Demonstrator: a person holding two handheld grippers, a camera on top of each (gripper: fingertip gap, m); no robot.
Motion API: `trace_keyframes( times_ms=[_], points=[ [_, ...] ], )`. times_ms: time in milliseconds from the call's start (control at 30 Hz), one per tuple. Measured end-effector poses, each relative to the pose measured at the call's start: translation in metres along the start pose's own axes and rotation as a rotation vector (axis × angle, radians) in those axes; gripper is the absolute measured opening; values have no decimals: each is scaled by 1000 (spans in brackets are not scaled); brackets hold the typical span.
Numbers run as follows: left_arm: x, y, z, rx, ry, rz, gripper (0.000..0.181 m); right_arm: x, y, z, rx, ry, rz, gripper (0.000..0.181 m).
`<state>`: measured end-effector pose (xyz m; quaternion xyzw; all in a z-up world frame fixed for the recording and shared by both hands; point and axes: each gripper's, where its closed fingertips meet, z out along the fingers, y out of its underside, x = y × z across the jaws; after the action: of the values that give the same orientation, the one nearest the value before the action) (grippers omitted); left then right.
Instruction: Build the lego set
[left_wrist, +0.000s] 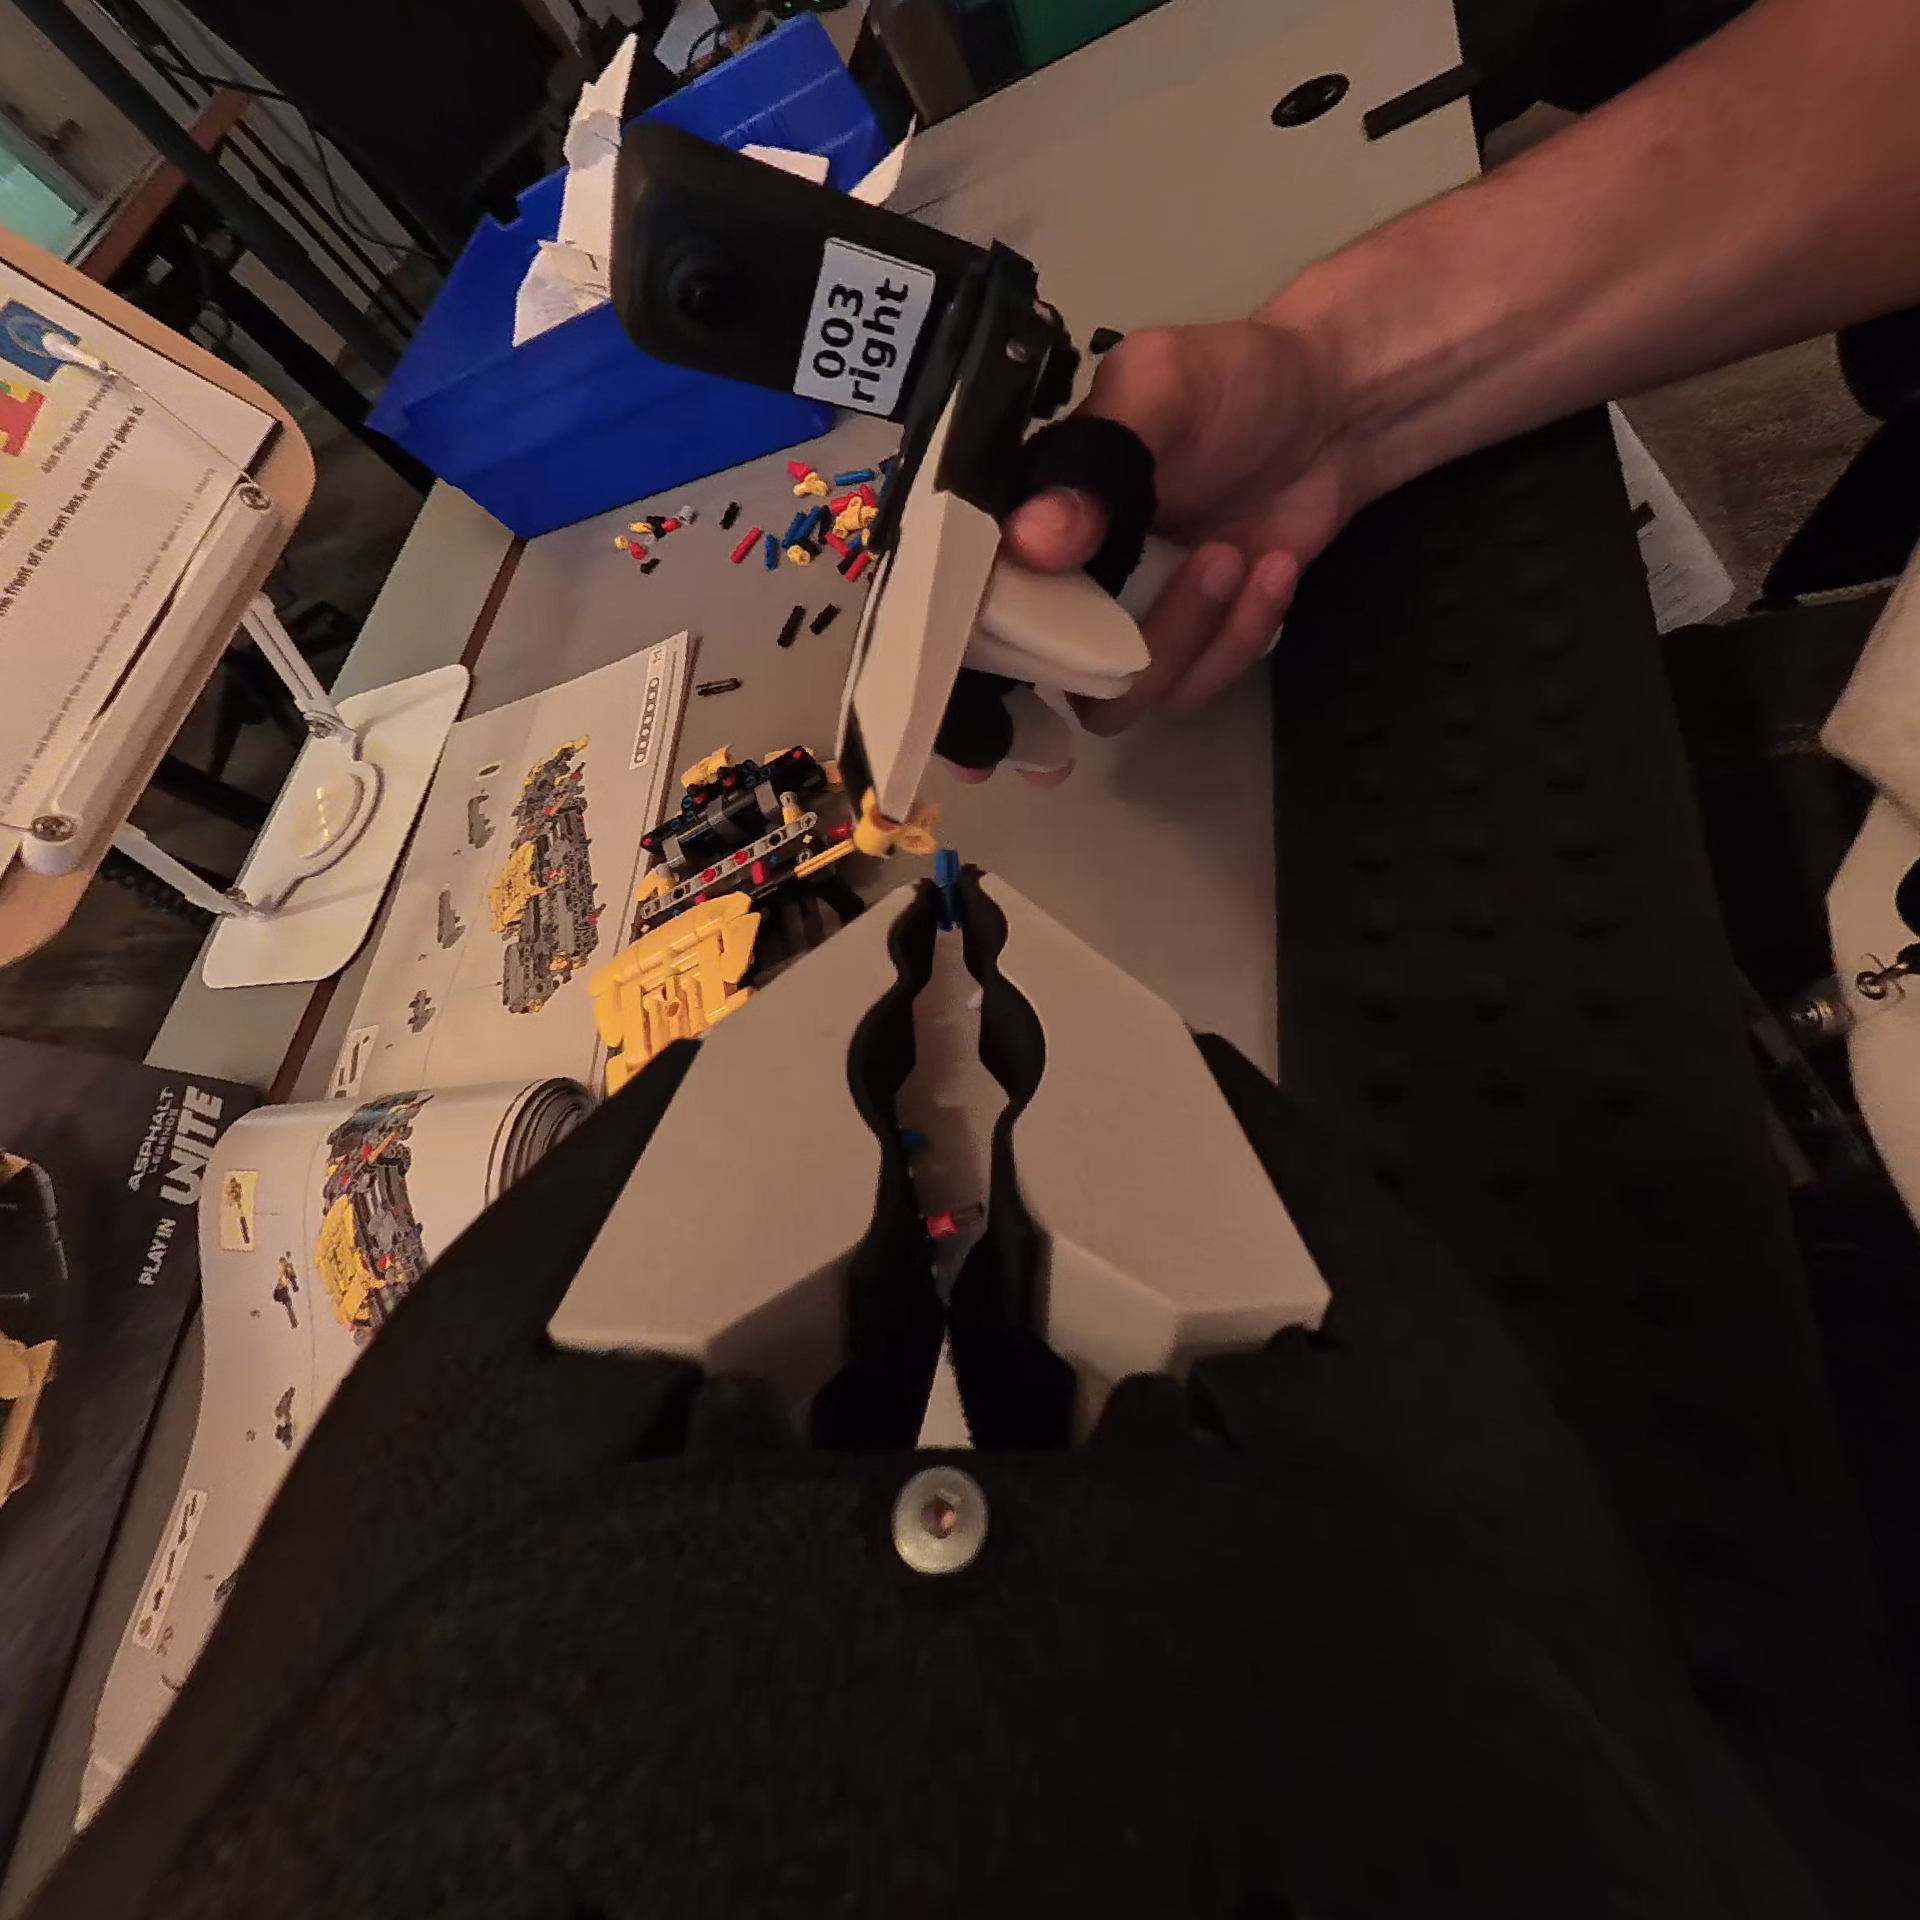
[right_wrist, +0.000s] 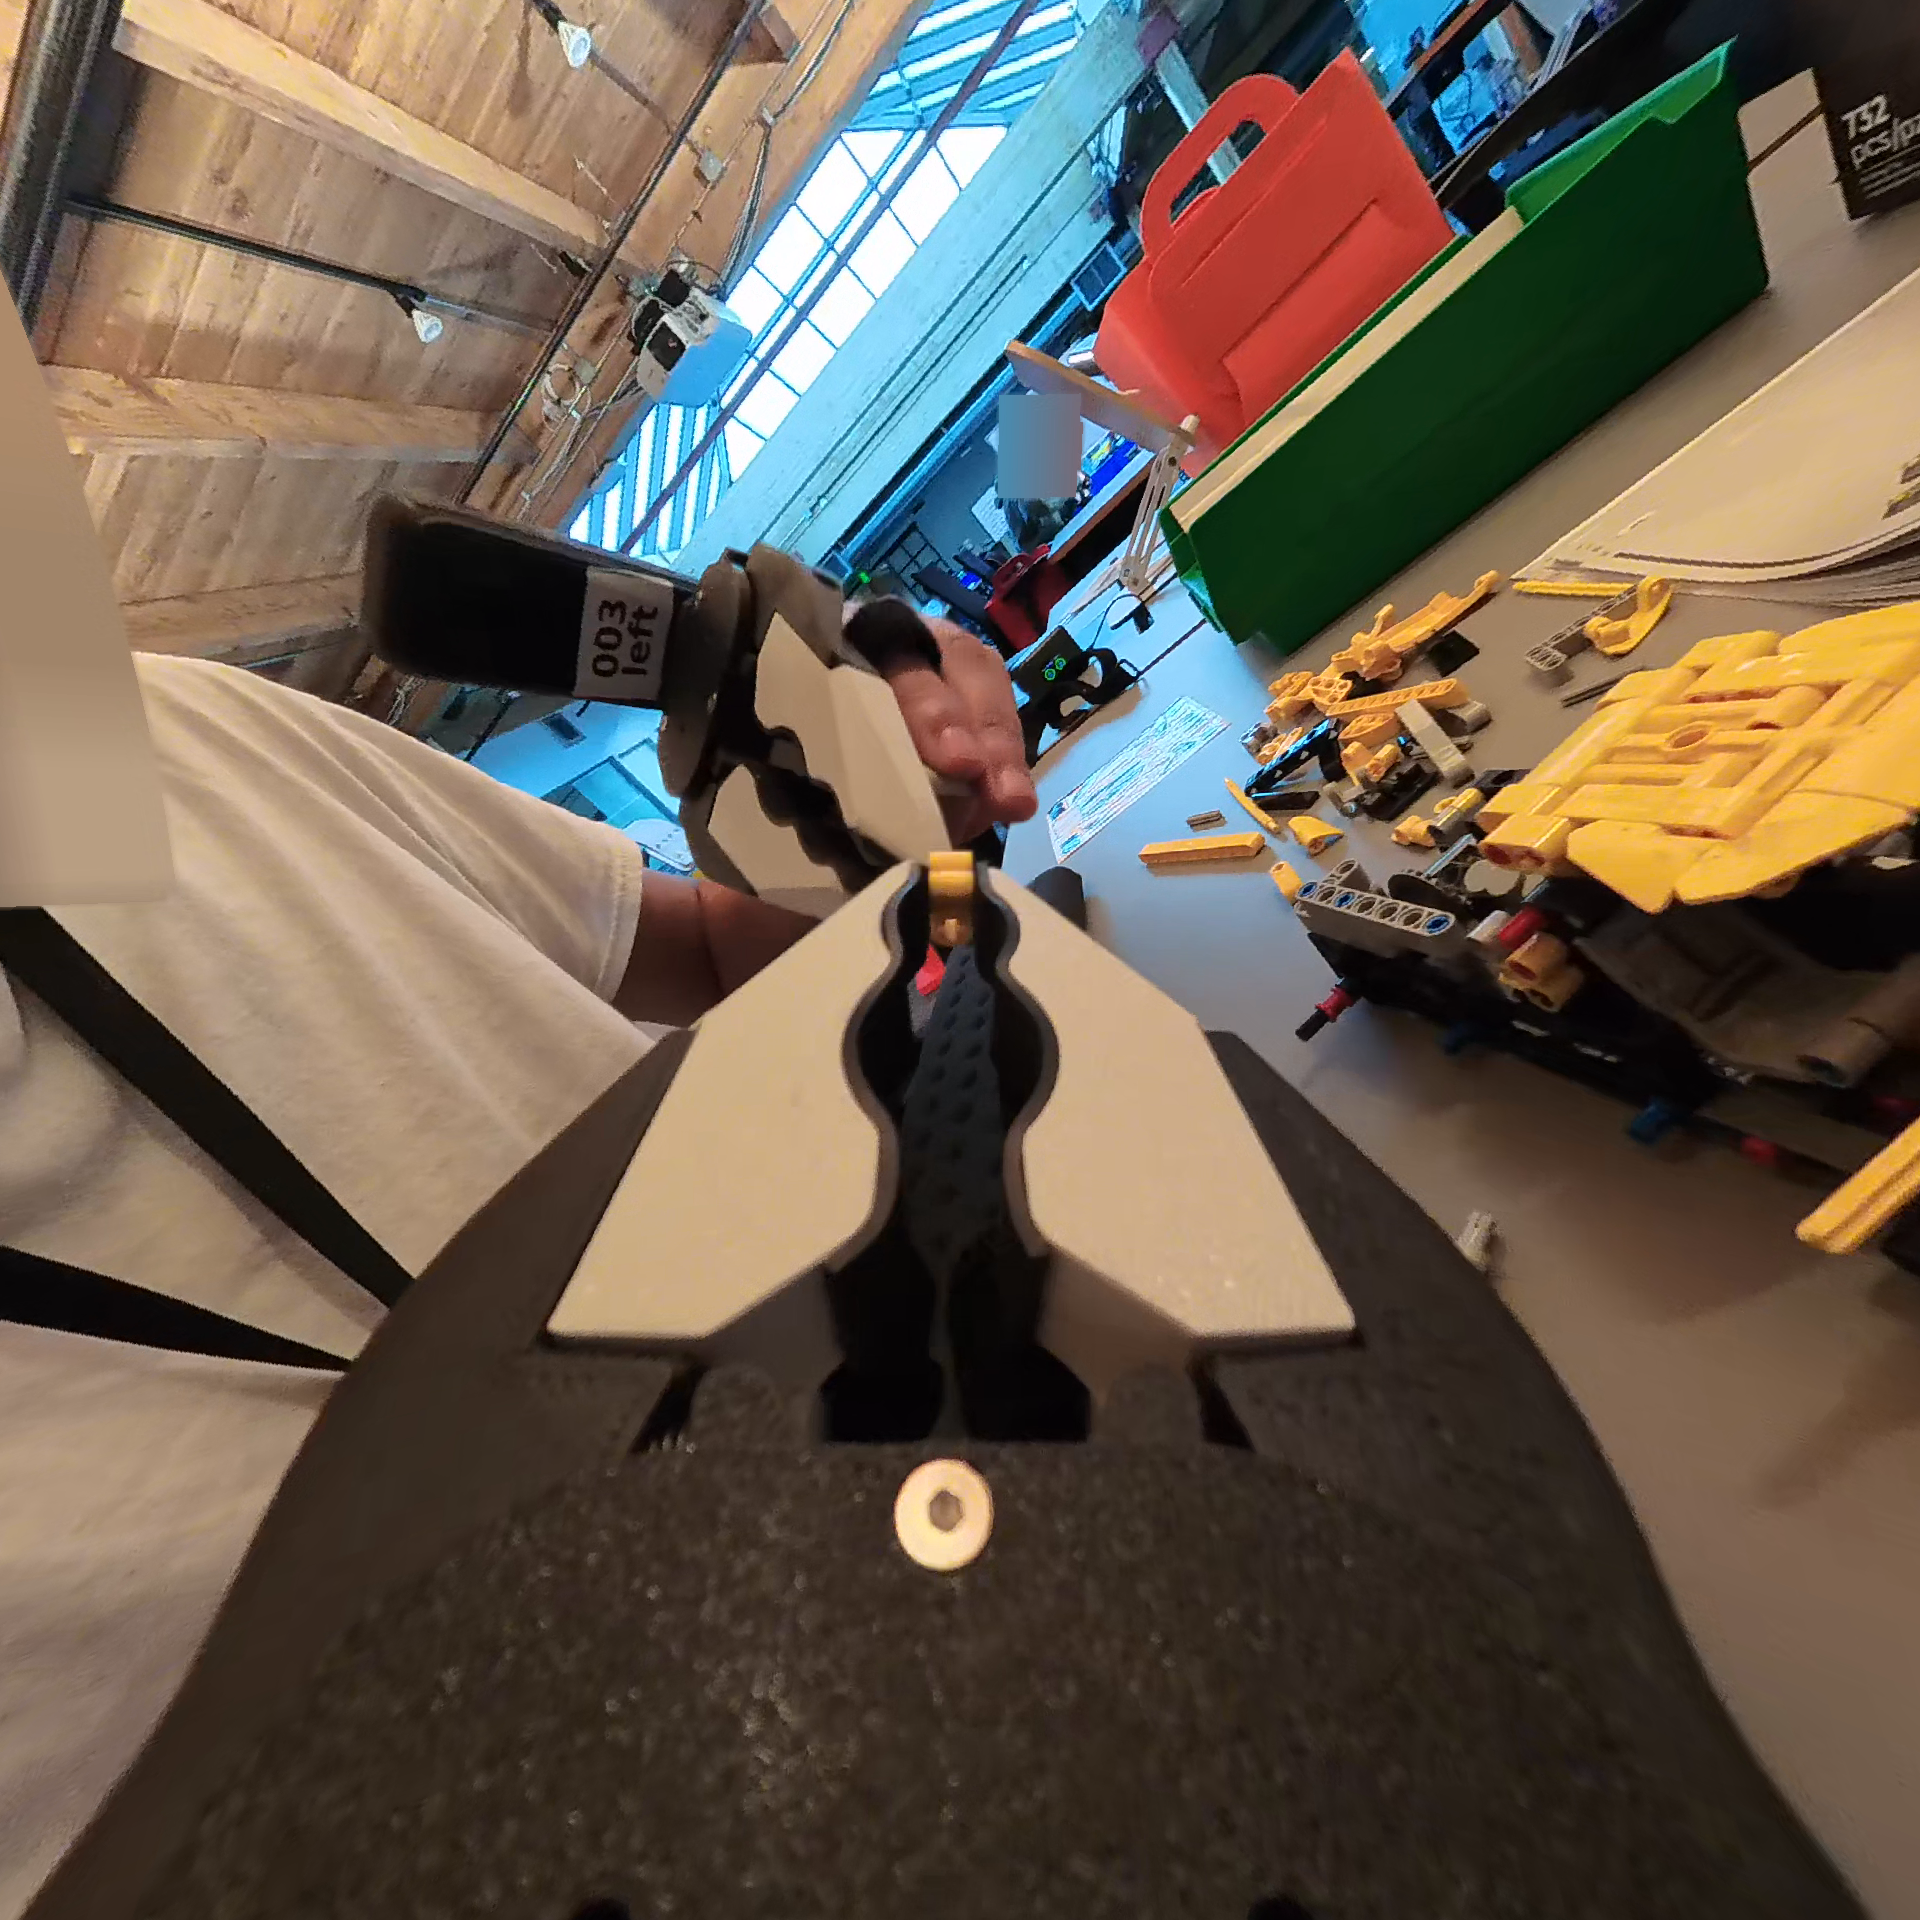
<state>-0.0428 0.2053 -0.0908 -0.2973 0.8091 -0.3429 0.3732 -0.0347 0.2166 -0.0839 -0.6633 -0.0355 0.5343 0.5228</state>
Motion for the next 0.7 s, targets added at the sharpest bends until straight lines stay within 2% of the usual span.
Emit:
trace_keyframes(
  times_ms=[433, 700],
  points=[
    [3, 3, 0, -1, 77, -101, 4, -2, 9, 4, -60, 14, -72, 7],
    [7, 0, -3, 10, 226, -242, 4, -7, 10, 5, -69, 36, -191, 7]
  ],
)
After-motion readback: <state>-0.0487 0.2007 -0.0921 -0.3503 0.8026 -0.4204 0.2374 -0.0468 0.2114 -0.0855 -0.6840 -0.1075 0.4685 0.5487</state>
